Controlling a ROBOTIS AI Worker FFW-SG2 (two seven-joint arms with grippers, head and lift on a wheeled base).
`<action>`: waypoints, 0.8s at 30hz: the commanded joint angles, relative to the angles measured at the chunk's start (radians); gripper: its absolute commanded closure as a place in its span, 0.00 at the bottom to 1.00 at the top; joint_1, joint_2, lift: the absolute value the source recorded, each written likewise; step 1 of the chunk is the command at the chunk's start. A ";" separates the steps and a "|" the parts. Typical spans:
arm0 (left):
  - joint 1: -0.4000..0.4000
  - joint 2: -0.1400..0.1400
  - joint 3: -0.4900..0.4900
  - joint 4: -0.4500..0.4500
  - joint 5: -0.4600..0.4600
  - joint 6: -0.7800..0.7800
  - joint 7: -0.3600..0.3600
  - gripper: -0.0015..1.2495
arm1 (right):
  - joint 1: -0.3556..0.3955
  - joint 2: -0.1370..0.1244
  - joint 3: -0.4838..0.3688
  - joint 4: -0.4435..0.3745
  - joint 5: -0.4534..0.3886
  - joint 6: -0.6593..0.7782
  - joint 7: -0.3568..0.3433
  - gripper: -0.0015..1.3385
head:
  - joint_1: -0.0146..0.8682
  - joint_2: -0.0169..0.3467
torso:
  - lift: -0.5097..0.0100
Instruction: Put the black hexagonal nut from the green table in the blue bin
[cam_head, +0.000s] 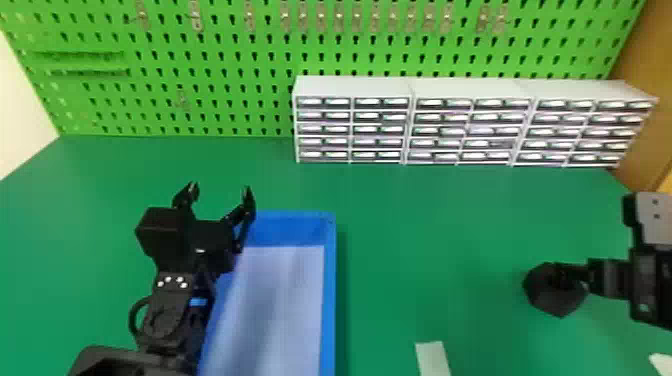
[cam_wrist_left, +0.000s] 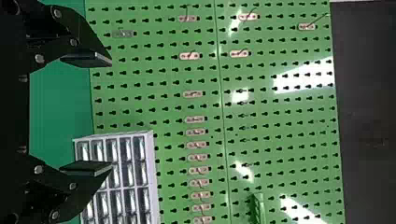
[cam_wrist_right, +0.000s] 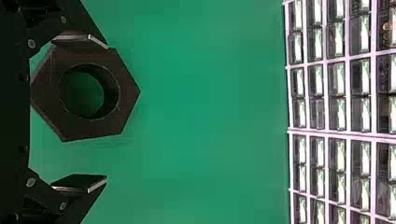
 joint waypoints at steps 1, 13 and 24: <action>0.000 0.000 0.000 0.000 0.000 -0.001 0.000 0.37 | -0.014 -0.006 0.004 0.040 0.025 -0.021 0.017 0.22 | 0.76 0.20 | 0.80; -0.002 0.000 0.000 0.002 0.000 -0.005 0.000 0.37 | -0.062 -0.017 0.016 0.160 0.083 -0.074 0.094 0.22 | 0.76 0.20 | 0.80; -0.002 0.000 0.000 0.002 0.000 -0.007 0.000 0.37 | -0.093 -0.012 0.014 0.237 0.123 -0.102 0.125 0.22 | 0.76 0.20 | 0.80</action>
